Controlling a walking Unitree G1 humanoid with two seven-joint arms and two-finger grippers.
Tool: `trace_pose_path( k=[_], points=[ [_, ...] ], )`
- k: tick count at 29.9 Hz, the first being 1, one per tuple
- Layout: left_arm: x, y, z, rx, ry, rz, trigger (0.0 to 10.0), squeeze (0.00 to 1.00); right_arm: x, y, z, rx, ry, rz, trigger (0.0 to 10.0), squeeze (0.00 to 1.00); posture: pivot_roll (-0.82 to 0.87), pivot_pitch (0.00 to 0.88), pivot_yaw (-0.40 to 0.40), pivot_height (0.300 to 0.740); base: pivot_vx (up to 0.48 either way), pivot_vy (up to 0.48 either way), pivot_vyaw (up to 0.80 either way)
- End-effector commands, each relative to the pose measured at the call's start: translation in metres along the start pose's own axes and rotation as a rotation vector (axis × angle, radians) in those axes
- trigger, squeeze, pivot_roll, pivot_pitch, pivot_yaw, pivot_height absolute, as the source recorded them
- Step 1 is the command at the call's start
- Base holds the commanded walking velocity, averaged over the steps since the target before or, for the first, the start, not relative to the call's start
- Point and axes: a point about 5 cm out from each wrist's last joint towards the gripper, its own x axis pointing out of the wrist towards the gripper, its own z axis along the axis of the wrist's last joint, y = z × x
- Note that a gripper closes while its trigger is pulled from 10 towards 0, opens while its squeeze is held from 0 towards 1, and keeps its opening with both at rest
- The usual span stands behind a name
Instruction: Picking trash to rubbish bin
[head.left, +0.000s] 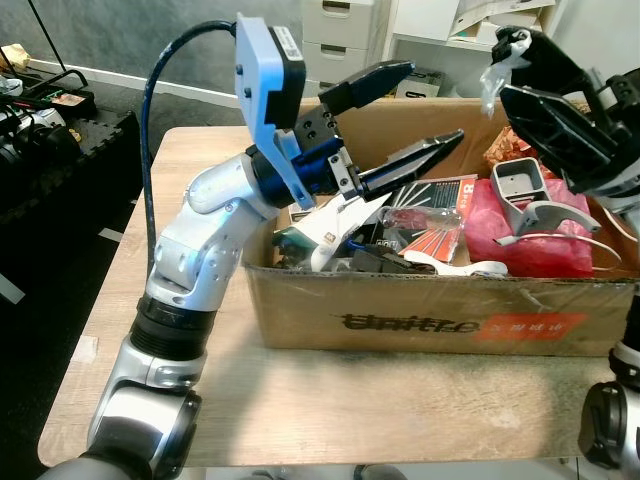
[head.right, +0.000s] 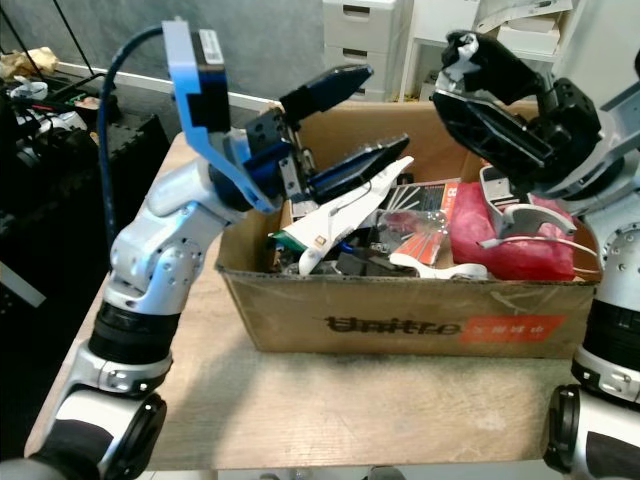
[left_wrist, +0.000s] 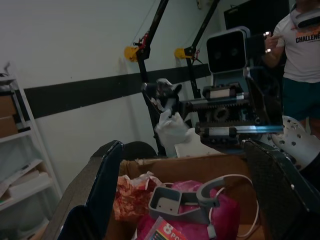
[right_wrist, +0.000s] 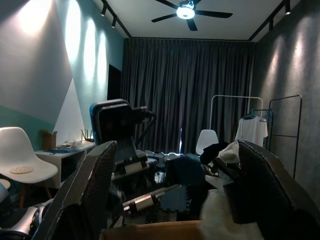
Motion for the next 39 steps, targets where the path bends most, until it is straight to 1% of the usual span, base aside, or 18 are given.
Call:
trace_pose_path(
  k=[1, 6, 8, 9, 11, 13, 15, 16, 17, 18, 24, 26, 27, 31, 32, 33, 34, 39],
  points=[
    [0.007, -0.003, -0.003, -0.001, 0.003, -0.009, 10.0, 0.00, 0.001, 0.006, 0.005, -0.010, -0.004, 0.021, 10.0, 0.00, -0.12, 0.117, 0.055, 0.740, 0.000, 0.000, 0.00],
    [0.010, -0.004, -0.004, 0.001, -0.004, 0.002, 10.0, 0.00, 0.002, 0.007, 0.003, -0.001, 0.000, 0.019, 10.0, 0.00, -0.12, 0.118, 0.056, 0.740, 0.000, 0.000, 0.00],
    [0.017, -0.002, -0.006, 0.044, 0.008, 0.057, 10.0, 0.00, 0.005, 0.009, -0.002, 0.011, 0.003, 0.022, 10.0, 0.00, -0.12, 0.119, 0.058, 0.740, 0.000, 0.000, 0.00],
    [0.017, -0.002, -0.006, 0.044, 0.008, 0.057, 10.0, 0.00, 0.005, 0.009, -0.002, 0.011, 0.003, 0.022, 10.0, 0.00, -0.12, 0.119, 0.058, 0.740, 0.000, 0.000, 0.00],
    [0.021, 0.004, -0.006, 0.085, 0.016, 0.125, 10.0, 0.00, 0.006, 0.011, -0.003, 0.014, -0.001, 0.028, 10.0, 0.00, -0.12, 0.119, 0.058, 0.740, 0.000, 0.000, 0.00],
    [0.021, 0.004, -0.006, 0.085, 0.016, 0.125, 10.0, 0.00, 0.006, 0.011, -0.003, 0.014, -0.001, 0.028, 10.0, 0.00, -0.12, 0.119, 0.058, 0.740, 0.000, 0.000, 0.00],
    [0.022, 0.009, -0.007, 0.132, 0.035, 0.176, 10.0, 0.00, 0.006, 0.013, -0.002, 0.006, -0.005, 0.028, 10.0, 0.00, -0.12, 0.119, 0.061, 0.740, 0.000, 0.000, 0.00],
    [0.022, 0.009, -0.007, 0.132, 0.035, 0.176, 10.0, 0.00, 0.006, 0.013, -0.002, 0.006, -0.005, 0.028, 10.0, 0.00, -0.12, 0.119, 0.061, 0.740, 0.000, 0.000, 0.00],
    [0.022, 0.012, -0.008, 0.164, 0.051, 0.207, 10.0, 0.00, 0.006, 0.013, 0.001, -0.007, -0.010, 0.022, 10.0, 0.00, -0.12, 0.119, 0.061, 0.740, 0.000, 0.000, 0.00],
    [0.021, 0.013, -0.008, 0.170, 0.055, 0.213, 10.0, 0.00, 0.006, 0.013, 0.001, -0.012, -0.011, 0.019, 10.0, 0.00, -0.12, 0.119, 0.061, 0.740, 0.000, 0.000, 0.00],
    [0.021, 0.013, -0.009, 0.176, 0.061, 0.210, 10.0, 0.00, 0.005, 0.014, 0.003, -0.019, -0.013, 0.016, 10.0, 0.00, -0.12, 0.119, 0.061, 0.740, 0.000, 0.000, 0.00],
    [0.022, 0.007, -0.014, 0.172, 0.080, 0.177, 10.0, 0.00, 0.005, 0.015, 0.005, -0.027, -0.018, 0.014, 10.0, 0.00, -0.12, 0.117, 0.067, 0.740, 0.000, 0.000, 0.00],
    [0.024, 0.003, -0.019, 0.154, 0.088, 0.162, 10.0, 0.00, 0.005, 0.015, 0.005, -0.031, -0.017, 0.015, 10.0, 0.00, -0.12, 0.117, 0.067, 0.740, 0.000, 0.000, 0.00],
    [0.026, 0.001, -0.020, 0.142, 0.087, 0.156, 10.0, 0.00, 0.005, 0.015, 0.004, -0.031, -0.016, 0.015, 10.0, 0.00, -0.12, 0.117, 0.067, 0.740, 0.000, 0.000, 0.00],
    [0.028, -0.001, -0.022, 0.130, 0.084, 0.148, 1.1, 0.00, 0.005, 0.016, 0.003, -0.032, -0.013, 0.015, 10.0, 0.00, -0.12, 0.114, 0.068, 0.740, 0.000, 0.000, 0.00],
    [0.028, -0.001, -0.022, 0.130, 0.084, 0.148, 1.1, 0.00, 0.005, 0.016, 0.003, -0.032, -0.013, 0.015, 10.0, 0.00, -0.12, 0.114, 0.068, 0.740, 0.000, 0.000, 0.00],
    [0.029, -0.005, -0.024, 0.116, 0.083, 0.128, 0.0, 0.00, 0.005, 0.015, 0.003, -0.035, -0.012, 0.011, 10.0, 0.00, -0.12, 0.112, 0.068, 0.740, 0.000, 0.000, 0.00],
    [0.030, -0.012, -0.028, 0.091, 0.088, 0.091, 0.0, 0.00, 0.004, 0.013, 0.002, -0.051, -0.010, -0.004, 10.0, 0.00, -0.12, 0.111, 0.070, 0.740, 0.000, 0.000, 0.00]
  ],
)
